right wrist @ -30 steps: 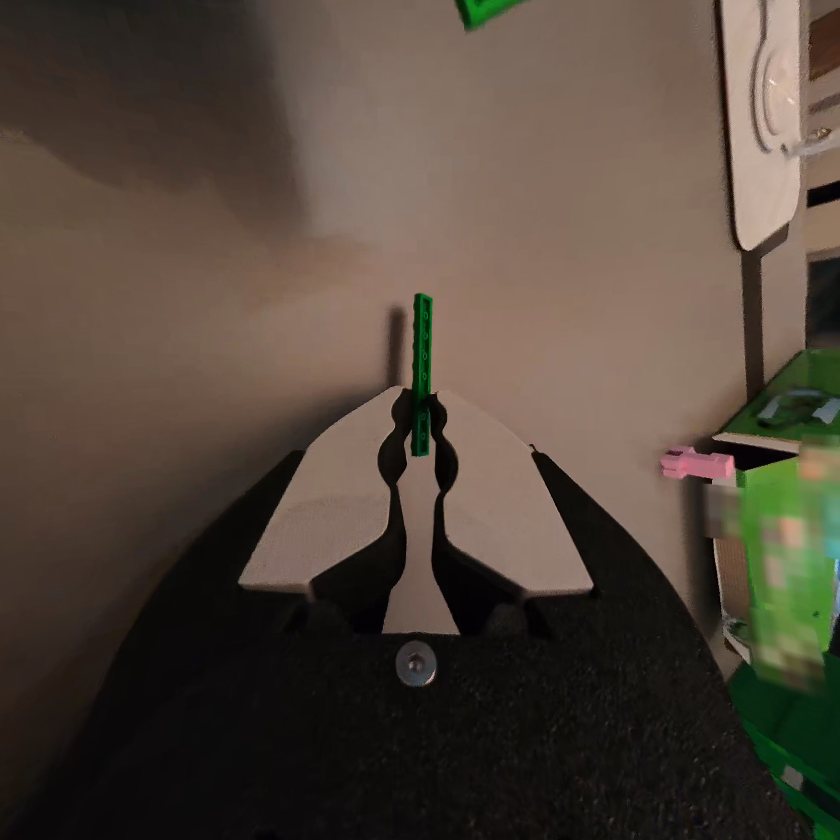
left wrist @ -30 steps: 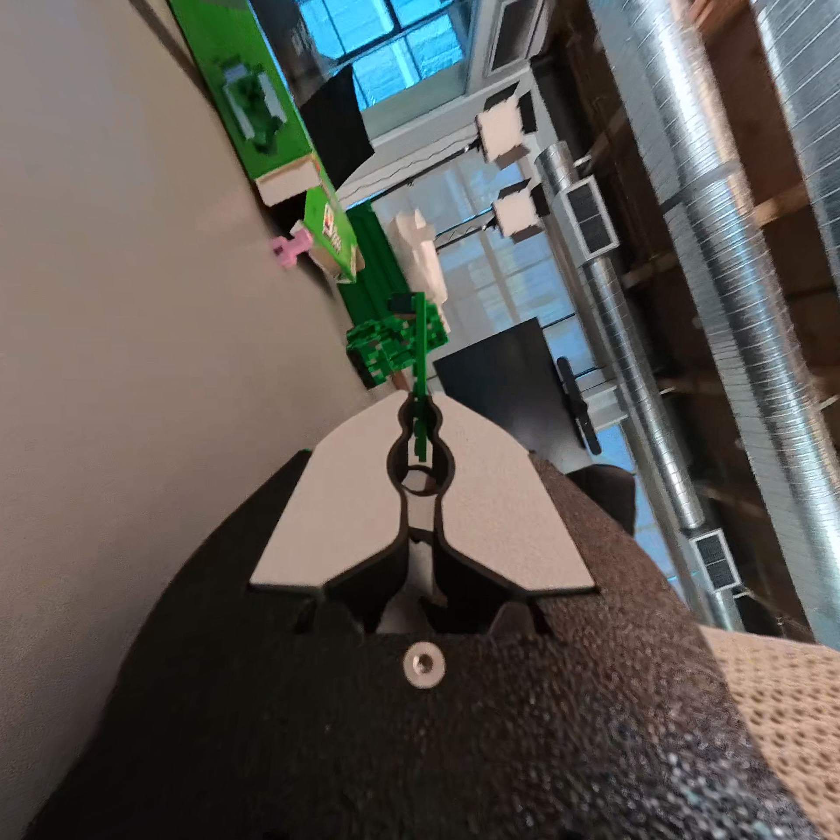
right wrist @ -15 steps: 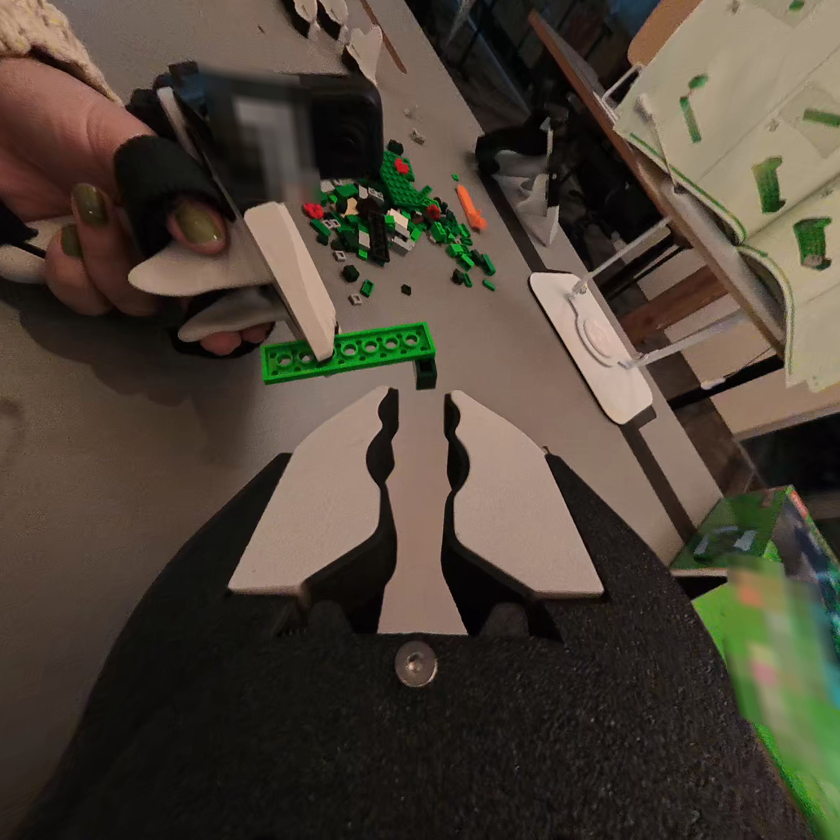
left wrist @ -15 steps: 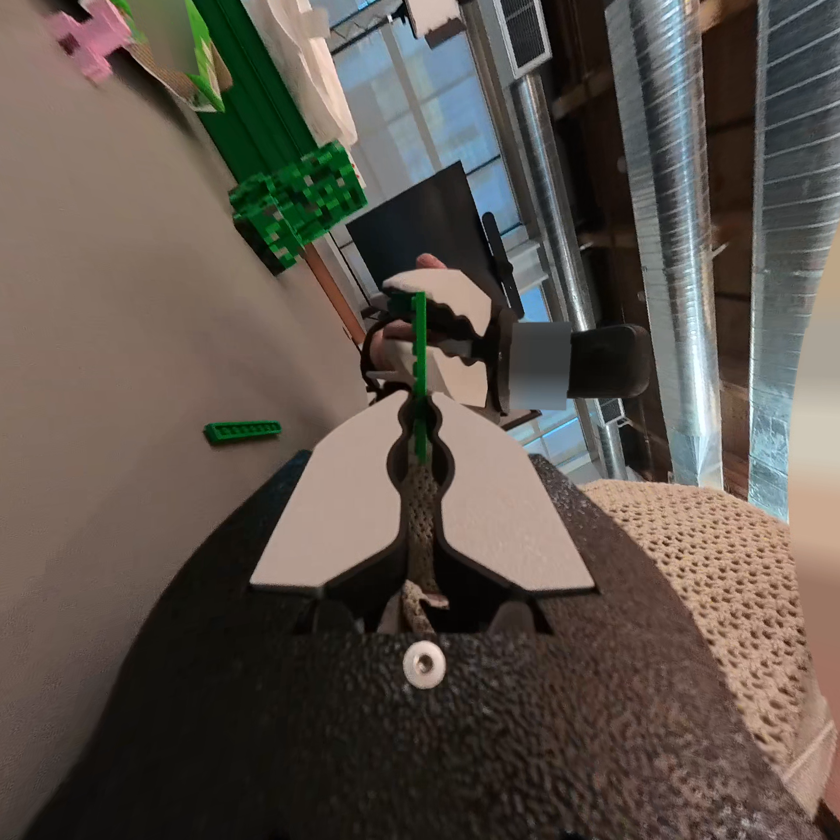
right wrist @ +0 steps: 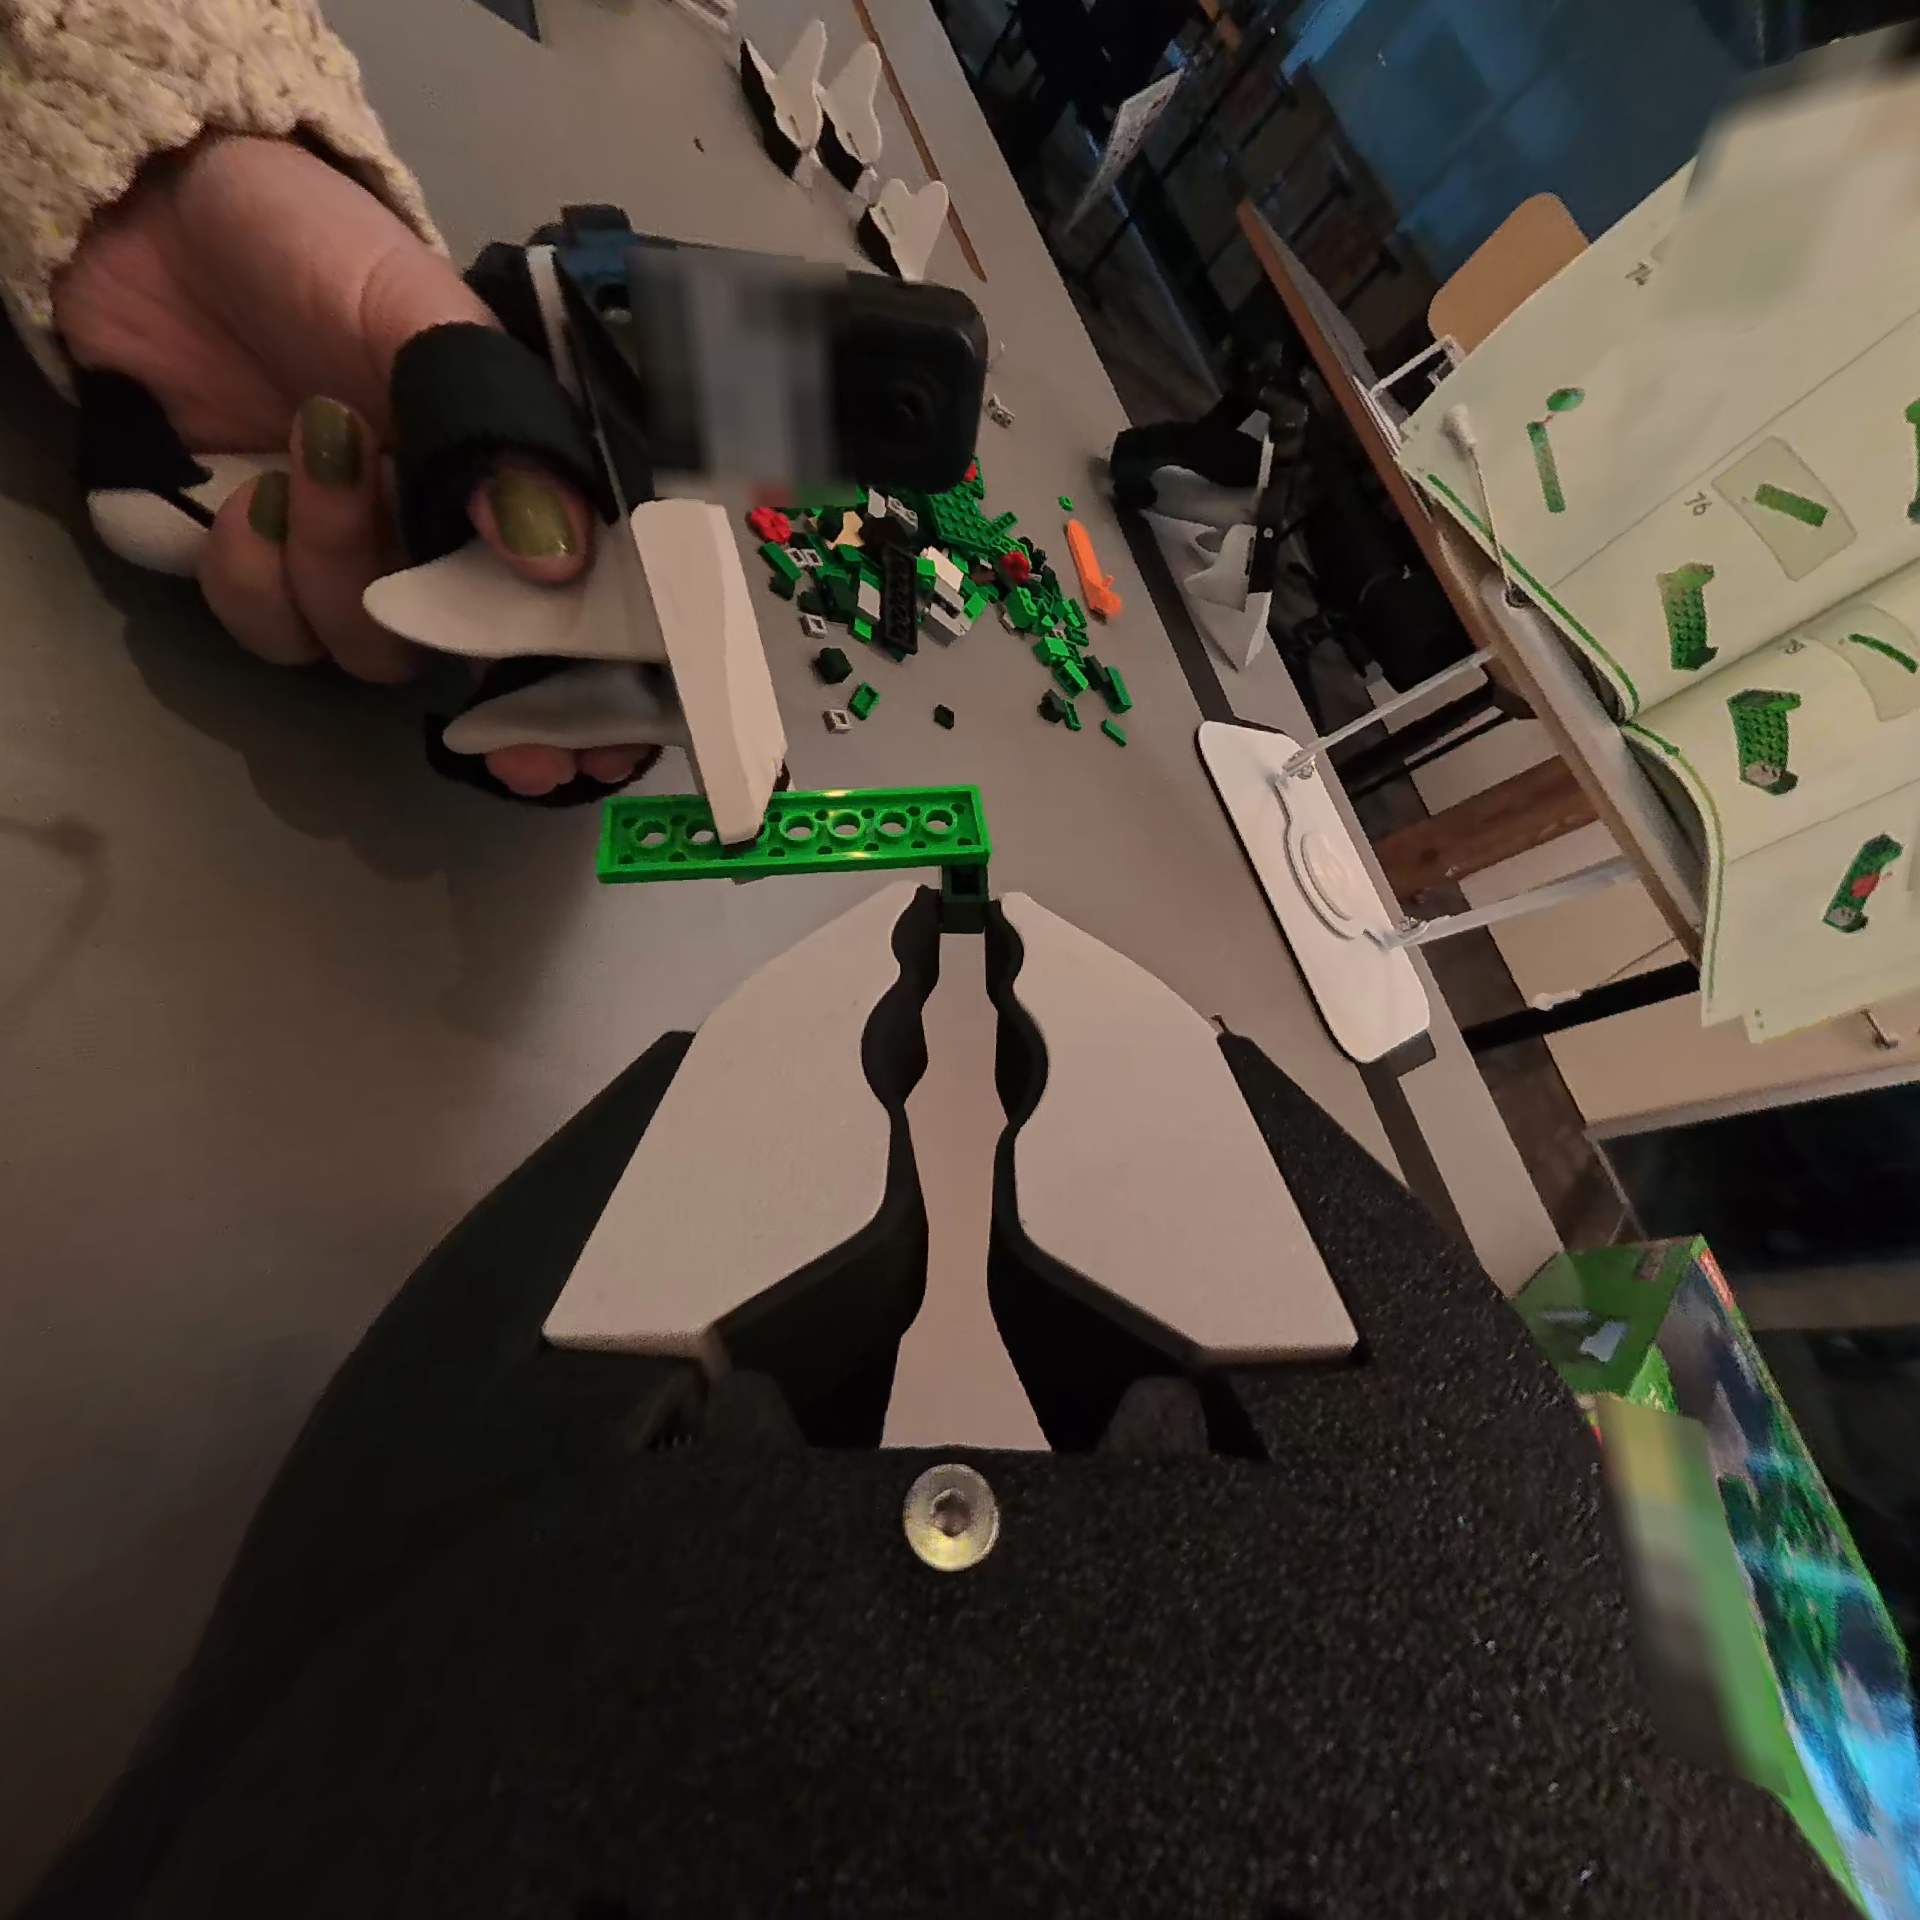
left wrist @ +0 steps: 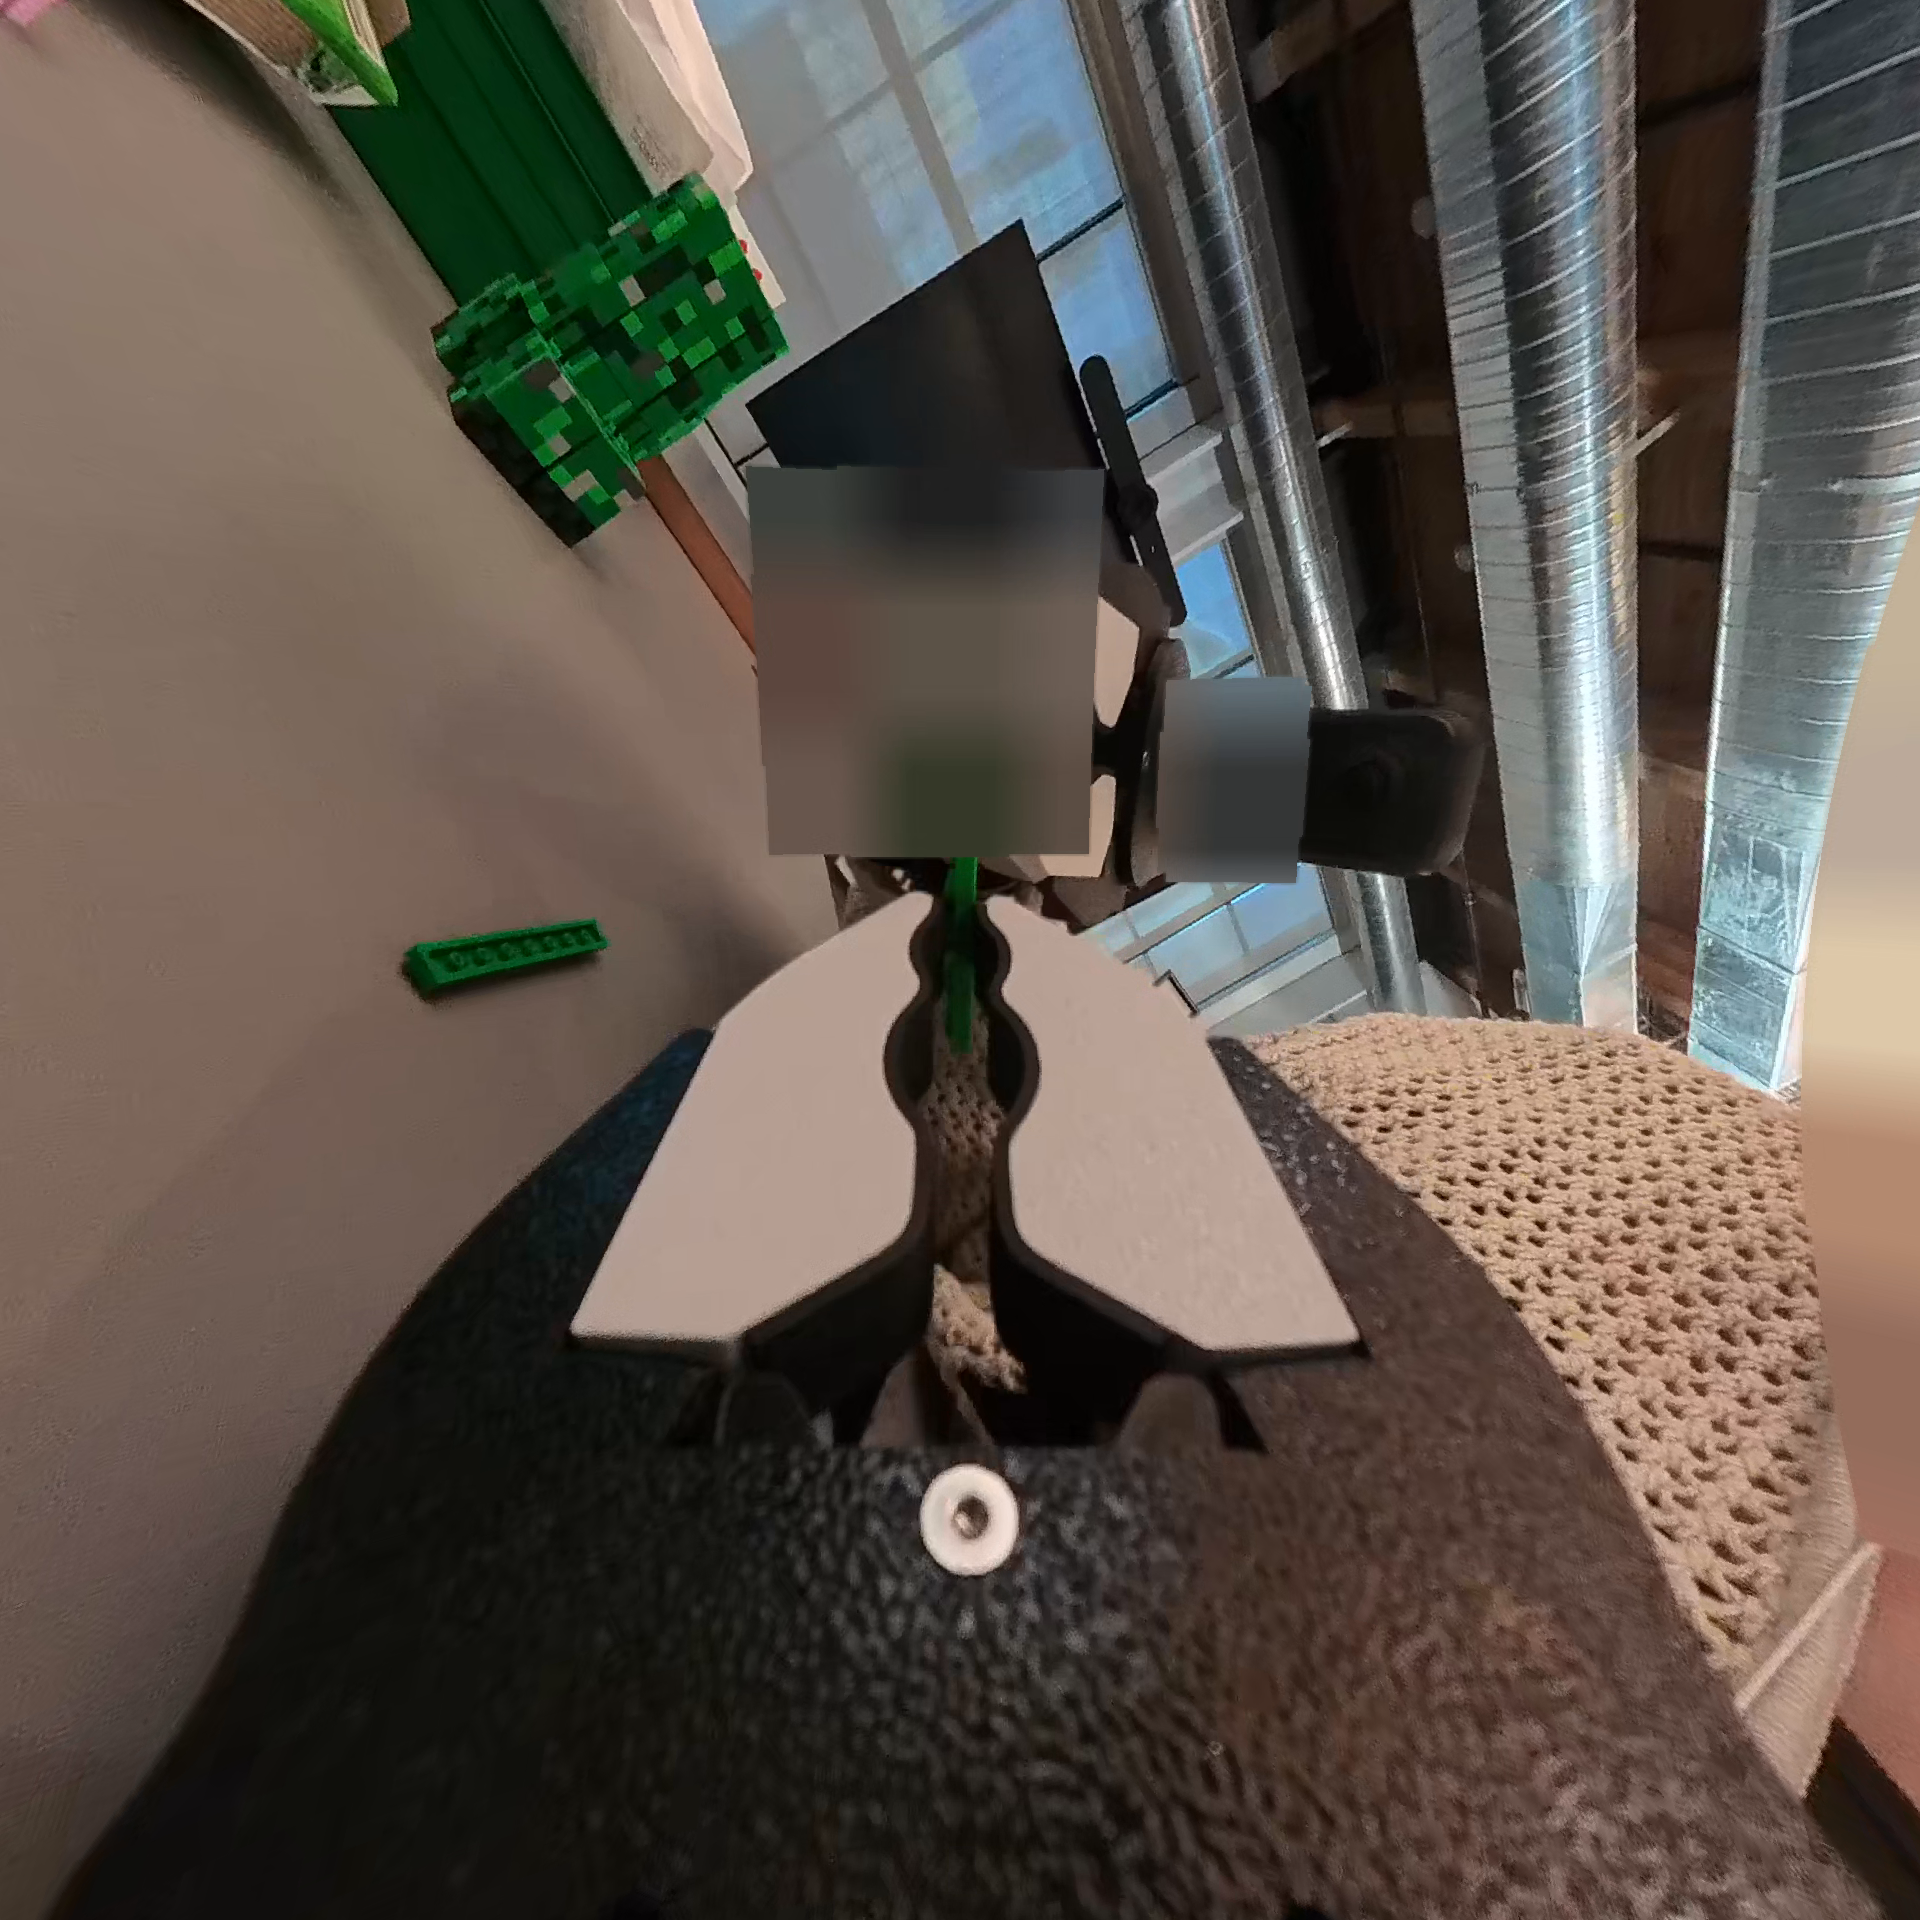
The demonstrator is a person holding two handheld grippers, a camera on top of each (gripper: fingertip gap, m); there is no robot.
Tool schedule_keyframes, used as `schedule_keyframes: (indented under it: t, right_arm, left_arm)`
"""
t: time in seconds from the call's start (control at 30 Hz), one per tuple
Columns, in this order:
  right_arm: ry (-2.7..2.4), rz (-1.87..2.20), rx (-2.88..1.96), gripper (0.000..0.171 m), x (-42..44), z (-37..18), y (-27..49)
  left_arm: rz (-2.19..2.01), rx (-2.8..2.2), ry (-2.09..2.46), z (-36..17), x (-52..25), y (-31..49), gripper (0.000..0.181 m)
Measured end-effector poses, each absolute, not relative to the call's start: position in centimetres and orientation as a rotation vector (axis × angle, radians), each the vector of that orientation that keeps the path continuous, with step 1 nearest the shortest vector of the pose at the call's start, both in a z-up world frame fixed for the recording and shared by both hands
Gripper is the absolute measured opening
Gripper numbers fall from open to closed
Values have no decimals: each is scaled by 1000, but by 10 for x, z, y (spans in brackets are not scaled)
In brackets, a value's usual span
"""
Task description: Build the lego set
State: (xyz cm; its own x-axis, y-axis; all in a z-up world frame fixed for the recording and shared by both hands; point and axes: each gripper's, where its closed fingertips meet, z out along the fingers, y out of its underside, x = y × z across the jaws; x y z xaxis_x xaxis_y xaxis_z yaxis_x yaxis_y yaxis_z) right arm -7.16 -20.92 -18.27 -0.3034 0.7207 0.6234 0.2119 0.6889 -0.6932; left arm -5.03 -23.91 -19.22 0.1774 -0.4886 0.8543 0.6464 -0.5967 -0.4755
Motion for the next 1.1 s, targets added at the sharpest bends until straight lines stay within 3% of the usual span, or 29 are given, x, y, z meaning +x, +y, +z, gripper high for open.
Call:
schedule_keyframes:
  t: [0.57,0.67,0.8,1.0,1.1]
  right_arm:
    - [-1962,624,-582,8,-62,-179,-214]
    - [-1935,639,-598,8,-62,-176,-211]
    - [-1941,726,-614,8,-62,-180,-218]
    - [-1962,770,-619,8,-67,-189,-227]
    - [-1950,748,-630,8,-70,-191,-226]
  left_arm:
    - [-1639,-1563,-84,-190,-44,-244,4]
    - [-1606,-1513,-104,-185,-51,-242,29]
    - [-1498,-1536,-29,-184,-56,-239,40]
    - [-1399,-1588,43,-187,-57,-239,5]
    - [-1413,-1595,20,-189,-59,-238,3]
